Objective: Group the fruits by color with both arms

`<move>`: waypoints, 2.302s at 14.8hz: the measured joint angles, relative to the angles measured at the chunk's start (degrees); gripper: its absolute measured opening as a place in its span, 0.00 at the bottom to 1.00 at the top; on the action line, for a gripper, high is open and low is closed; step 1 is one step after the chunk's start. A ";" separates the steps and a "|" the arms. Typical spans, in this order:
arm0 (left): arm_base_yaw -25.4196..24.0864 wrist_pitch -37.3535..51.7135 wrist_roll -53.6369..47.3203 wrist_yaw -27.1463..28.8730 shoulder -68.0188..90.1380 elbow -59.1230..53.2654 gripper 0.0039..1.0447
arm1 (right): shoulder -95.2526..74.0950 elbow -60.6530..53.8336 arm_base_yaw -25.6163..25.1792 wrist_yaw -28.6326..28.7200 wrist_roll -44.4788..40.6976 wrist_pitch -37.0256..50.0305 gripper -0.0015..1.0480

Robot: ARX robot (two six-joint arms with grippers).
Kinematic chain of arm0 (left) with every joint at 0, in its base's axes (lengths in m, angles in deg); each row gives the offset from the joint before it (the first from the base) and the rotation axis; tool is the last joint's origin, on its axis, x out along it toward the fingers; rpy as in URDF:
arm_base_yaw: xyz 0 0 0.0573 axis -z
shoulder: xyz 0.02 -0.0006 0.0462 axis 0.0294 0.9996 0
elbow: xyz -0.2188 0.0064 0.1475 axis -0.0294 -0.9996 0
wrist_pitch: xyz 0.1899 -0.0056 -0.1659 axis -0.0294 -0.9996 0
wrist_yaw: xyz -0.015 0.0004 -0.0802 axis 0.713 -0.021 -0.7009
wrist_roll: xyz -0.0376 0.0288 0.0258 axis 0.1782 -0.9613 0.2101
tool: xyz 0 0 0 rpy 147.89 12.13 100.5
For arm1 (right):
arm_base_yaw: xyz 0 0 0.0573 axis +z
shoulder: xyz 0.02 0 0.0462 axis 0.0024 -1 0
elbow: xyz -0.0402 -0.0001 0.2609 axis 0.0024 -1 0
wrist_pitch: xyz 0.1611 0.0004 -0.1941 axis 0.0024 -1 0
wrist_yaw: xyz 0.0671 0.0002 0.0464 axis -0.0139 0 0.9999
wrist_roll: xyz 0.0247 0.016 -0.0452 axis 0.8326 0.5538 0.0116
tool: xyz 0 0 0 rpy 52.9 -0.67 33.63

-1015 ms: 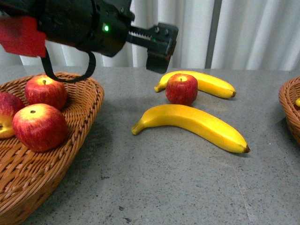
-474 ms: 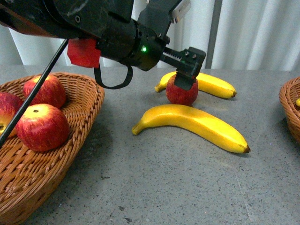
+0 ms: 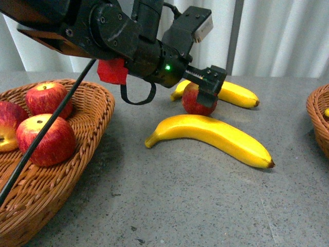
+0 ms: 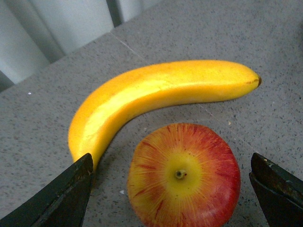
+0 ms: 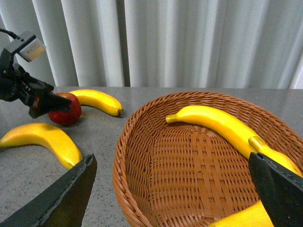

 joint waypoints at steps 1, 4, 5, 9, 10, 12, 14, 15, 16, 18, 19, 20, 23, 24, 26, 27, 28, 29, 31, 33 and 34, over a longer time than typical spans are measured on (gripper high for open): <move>0.07 -0.57 0.04 -0.15 1.46 0.96 0.94 | 0.00 0.00 0.00 0.00 0.00 0.00 0.94; 0.42 -2.36 0.28 -0.85 4.83 3.63 0.94 | 0.00 0.00 0.00 0.00 -0.02 0.00 0.94; 0.44 -2.36 0.20 -0.50 4.96 3.89 0.93 | 0.00 0.00 0.00 0.00 0.00 -0.02 0.94; 0.70 -0.52 0.24 0.50 4.55 2.78 0.64 | 0.00 0.00 0.00 0.00 -0.02 0.00 0.94; 0.70 0.11 0.26 1.53 3.39 1.14 0.64 | 0.00 0.00 0.00 0.00 -0.02 0.00 0.94; 0.92 3.85 0.33 6.84 -0.85 -3.28 0.63 | 0.00 0.00 0.00 0.00 0.00 0.00 0.94; 0.83 10.88 3.15 13.90 -8.92 -9.27 0.63 | 0.00 0.00 0.00 0.00 0.00 -0.02 0.94; 0.55 13.68 5.38 17.29 -13.57 -12.48 0.63 | 0.00 0.00 0.00 0.00 -0.02 -0.02 0.94; 0.15 16.24 8.11 21.11 -18.99 -16.35 0.63 | 0.00 0.00 0.00 0.00 -0.02 0.00 0.94; -1.03 17.42 13.66 26.38 -26.58 -23.98 0.63 | 0.00 0.00 0.00 0.00 -0.02 0.00 0.94; -1.81 18.27 15.50 28.61 -28.55 -27.63 0.63 | 0.00 0.00 0.00 0.00 -0.02 0.00 0.94; -2.80 18.93 17.77 30.99 -29.35 -31.19 0.63 | 0.00 0.00 0.00 0.00 -0.02 -0.02 0.94; -5.01 19.39 22.88 32.98 -29.55 -35.78 0.63 | 0.00 0.00 0.00 0.00 0.00 0.00 0.94; -5.29 19.30 24.39 33.94 -29.88 -36.48 0.69 | 0.00 0.00 0.00 0.00 0.00 -0.02 0.94; -4.96 19.52 26.03 34.49 -31.47 -37.66 0.90 | 0.00 0.00 0.00 0.00 0.00 -0.02 0.94; -4.26 19.65 26.14 34.40 -32.87 -37.68 0.95 | 0.00 0.00 0.00 0.00 -0.02 -0.02 0.94; -3.58 20.48 26.12 34.42 -34.27 -37.73 0.93 | 0.00 0.00 0.00 0.00 0.00 -0.02 0.94; -2.78 22.18 25.27 34.56 -36.61 -38.25 0.94 | 0.00 0.00 0.00 0.00 -0.02 -0.02 0.94; -1.22 25.53 20.94 35.63 -41.66 -40.00 0.94 | 0.00 0.00 0.00 0.00 -0.02 0.00 0.94; -0.59 31.85 14.56 36.79 -49.20 -45.11 0.94 | 0.00 0.00 0.00 0.00 0.00 0.00 0.94; -1.70 24.74 14.62 35.45 -53.96 -47.19 0.84 | 0.00 0.00 0.00 0.00 -0.02 0.00 0.94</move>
